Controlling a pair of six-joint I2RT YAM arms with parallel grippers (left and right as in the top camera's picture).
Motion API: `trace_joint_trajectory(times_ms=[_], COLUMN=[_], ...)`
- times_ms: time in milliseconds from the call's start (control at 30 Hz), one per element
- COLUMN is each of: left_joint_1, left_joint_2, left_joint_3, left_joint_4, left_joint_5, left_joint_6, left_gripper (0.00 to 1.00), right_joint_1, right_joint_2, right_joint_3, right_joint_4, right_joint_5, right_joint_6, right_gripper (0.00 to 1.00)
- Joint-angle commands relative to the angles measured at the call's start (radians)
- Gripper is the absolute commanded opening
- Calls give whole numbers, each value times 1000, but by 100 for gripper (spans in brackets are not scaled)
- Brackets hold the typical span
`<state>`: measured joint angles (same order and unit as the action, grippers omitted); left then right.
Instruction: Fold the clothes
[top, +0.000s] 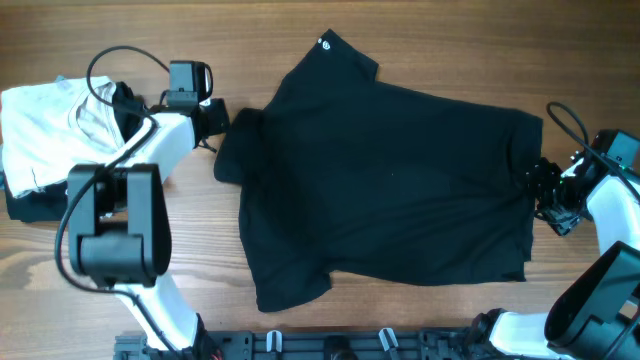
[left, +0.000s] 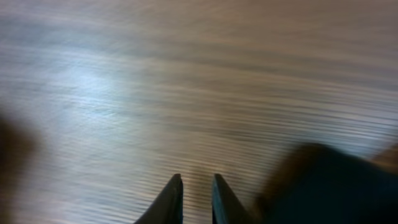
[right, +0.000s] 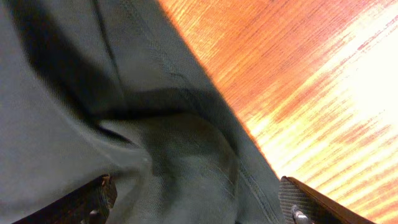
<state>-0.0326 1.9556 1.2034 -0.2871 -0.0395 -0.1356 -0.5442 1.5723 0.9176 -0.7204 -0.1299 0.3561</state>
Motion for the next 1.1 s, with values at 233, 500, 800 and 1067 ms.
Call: trace_joint_trajectory(times_ms=[233,500,800,1067], left_joint_1=[-77,-120,-201,-201], left_joint_2=[-84,-58,-53,-53], left_joint_3=[1,1,1,1], left_joint_4=[-32,-58,-128,-145], left_joint_5=[346,377,376,376], left_joint_6=[154,117,105,101], left_gripper=[24,19,15,15], right_joint_1=[-235,-28,71,52], right_joint_2=[-60,-30,286,394], right_joint_3=[159,26,29,51], right_joint_4=[-36,214,611,856], right_joint_5=[-191,-220,-149,60], right_joint_6=[63,40,197,282], right_gripper=[87,32,33,22])
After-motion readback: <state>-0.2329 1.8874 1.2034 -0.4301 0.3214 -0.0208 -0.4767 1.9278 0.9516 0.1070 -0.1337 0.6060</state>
